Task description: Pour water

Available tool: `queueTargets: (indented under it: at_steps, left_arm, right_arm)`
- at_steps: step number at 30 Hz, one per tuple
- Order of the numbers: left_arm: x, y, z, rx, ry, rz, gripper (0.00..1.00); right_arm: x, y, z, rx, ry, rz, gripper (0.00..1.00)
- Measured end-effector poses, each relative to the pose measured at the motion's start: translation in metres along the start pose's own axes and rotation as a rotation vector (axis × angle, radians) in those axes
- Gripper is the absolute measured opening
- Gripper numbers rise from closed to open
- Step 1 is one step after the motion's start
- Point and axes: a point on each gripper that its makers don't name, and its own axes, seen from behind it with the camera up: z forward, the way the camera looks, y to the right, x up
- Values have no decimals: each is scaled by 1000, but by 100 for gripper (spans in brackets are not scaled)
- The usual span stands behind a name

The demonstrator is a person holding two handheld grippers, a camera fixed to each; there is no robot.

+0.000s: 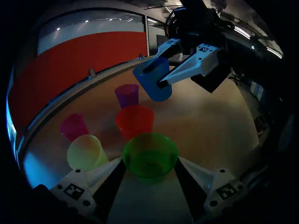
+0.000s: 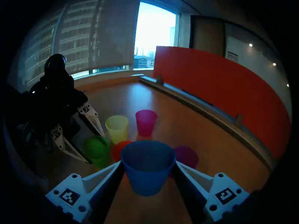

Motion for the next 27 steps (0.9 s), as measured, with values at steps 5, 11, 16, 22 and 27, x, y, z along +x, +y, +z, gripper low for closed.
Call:
queueTargets:
  at_steps: [5, 11, 16, 22, 27]
  left_arm:
    - [-2, 1, 0, -7, 2, -7, 85]
    - [-4, 1, 0, -15, 1, -10, 86]
    - [-11, -2, 0, -6, -24, -7, 94]
    - [-18, -4, 0, 5, -37, -6, 99]
    - [-17, -4, -7, -1, -32, -17, 99]
  right_arm:
    - [-4, -1, 3, -1, -5, 6, 89]
    - [-14, -1, 7, -2, -19, 14, 89]
    - [-22, 1, 11, -8, -30, 23, 89]
    - [-37, 1, 17, -12, -52, 37, 89]
    - [-53, 2, 24, -17, -77, 42, 89]
